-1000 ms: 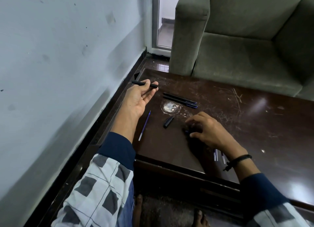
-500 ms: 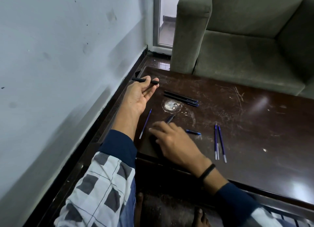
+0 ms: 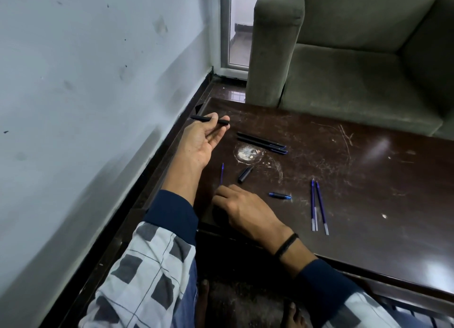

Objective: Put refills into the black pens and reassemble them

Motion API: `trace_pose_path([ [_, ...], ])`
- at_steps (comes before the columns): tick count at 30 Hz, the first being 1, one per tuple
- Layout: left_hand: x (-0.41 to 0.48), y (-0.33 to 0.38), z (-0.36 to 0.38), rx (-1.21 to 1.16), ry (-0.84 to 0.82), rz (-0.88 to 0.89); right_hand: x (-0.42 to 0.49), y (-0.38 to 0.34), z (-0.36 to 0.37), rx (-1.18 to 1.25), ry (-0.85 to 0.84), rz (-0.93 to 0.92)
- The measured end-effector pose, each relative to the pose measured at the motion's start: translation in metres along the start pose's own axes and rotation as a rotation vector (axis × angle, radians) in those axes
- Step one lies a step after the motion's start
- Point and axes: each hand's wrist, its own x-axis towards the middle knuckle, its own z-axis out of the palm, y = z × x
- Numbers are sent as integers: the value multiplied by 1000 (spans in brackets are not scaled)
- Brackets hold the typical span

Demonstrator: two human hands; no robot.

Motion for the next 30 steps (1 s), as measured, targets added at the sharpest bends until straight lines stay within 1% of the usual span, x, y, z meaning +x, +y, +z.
trace_pose_path([
  [5,2,-1,0,-1,-7,-3,-4,-1,-3,-60,-27,-133],
  [8,4,1,-2,-7,-2,0,-6,-8,-13,71,81,-150],
  [10,4,1,-2,-8,-9,-1,-6,-9,-24,204,251,-144],
  [12,4,1,0,29,-35,-9,-7,-5,-38,311,490,-90],
  [14,3,-2,4,93,-91,-22,-10,5,-52,348,712,48],
  [15,1,-5,7,123,-129,-33,-13,12,-58,364,796,142],
  [17,-3,-12,15,180,-208,-69,-20,30,-67,414,875,358],
  [19,-9,-22,24,233,-280,-121,-25,46,-70,473,837,561],
  [21,-15,-33,32,271,-336,-169,-28,57,-71,526,760,690],
  [24,-20,-44,38,309,-368,-214,-29,61,-70,552,699,745],
  [26,-22,-48,39,334,-368,-219,-29,61,-70,573,684,756],
  [30,-24,-54,41,360,-363,-233,-30,61,-68,537,664,797],
])
